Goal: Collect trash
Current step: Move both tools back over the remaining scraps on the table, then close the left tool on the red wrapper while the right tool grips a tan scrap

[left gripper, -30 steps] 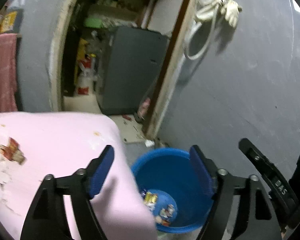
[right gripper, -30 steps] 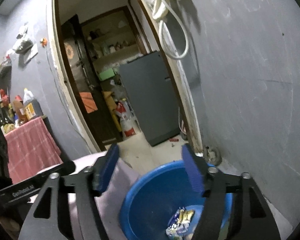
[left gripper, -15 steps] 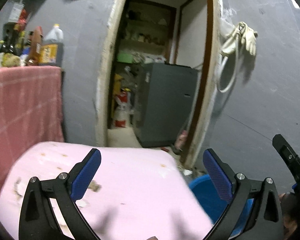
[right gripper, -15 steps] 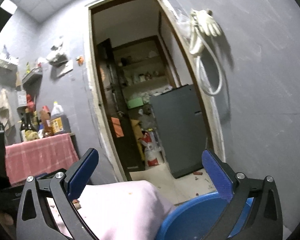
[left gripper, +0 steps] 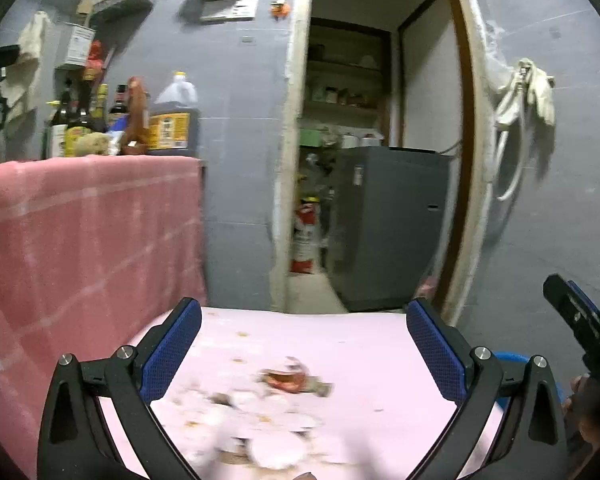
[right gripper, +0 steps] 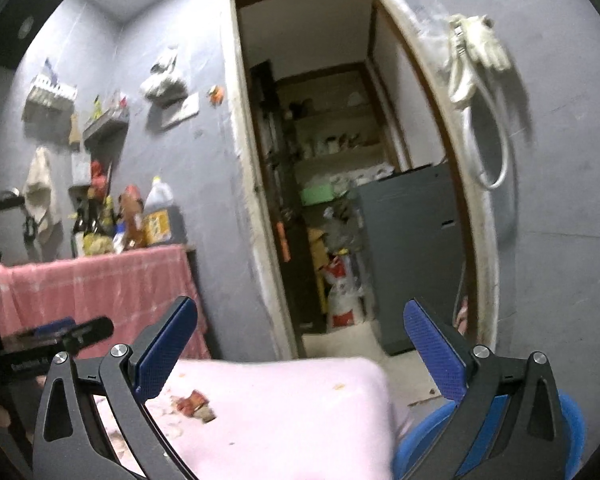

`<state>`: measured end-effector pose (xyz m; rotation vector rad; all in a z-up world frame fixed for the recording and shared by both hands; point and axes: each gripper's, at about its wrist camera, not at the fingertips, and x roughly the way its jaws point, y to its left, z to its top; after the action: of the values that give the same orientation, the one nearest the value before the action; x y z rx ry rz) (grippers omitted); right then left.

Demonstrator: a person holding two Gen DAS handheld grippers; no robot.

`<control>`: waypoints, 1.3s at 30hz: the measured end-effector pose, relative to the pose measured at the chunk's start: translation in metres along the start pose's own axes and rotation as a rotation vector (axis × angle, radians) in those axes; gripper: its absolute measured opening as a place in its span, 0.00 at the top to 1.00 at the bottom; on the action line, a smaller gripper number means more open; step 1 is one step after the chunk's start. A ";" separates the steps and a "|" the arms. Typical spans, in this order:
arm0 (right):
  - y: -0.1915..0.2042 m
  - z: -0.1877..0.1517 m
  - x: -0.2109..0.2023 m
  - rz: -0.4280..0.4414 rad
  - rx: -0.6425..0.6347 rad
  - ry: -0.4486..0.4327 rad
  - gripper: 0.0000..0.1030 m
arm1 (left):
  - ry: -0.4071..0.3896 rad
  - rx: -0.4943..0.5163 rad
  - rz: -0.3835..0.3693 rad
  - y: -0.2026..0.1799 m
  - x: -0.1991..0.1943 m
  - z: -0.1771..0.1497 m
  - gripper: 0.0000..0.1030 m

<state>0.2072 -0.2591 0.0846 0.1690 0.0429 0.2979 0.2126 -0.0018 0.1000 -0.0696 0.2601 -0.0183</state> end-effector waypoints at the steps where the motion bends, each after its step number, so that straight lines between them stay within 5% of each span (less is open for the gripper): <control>1: 0.005 -0.003 0.004 0.011 -0.006 0.018 0.00 | 0.000 0.000 0.013 0.007 0.000 -0.001 0.02; 10: 0.035 -0.025 0.036 0.073 -0.067 0.163 0.00 | 0.084 -0.010 0.063 0.055 0.022 -0.029 0.02; 16: 0.036 -0.043 0.070 0.098 -0.044 0.394 0.00 | 0.188 -0.041 0.045 0.075 0.047 -0.049 0.02; 25: 0.048 -0.071 0.112 0.173 -0.072 0.634 0.38 | 0.359 -0.073 -0.025 0.090 0.088 -0.061 0.04; 29: 0.057 -0.087 0.127 0.194 -0.114 0.727 0.51 | 0.405 -0.119 -0.064 0.097 0.100 -0.063 0.16; 39: 0.081 -0.101 0.163 0.281 -0.176 0.837 0.62 | 0.469 -0.150 -0.067 0.100 0.114 -0.062 0.19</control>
<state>0.3326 -0.1186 -0.0035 -0.1366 0.8246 0.6350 0.3074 0.0904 0.0040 -0.2239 0.7279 -0.0827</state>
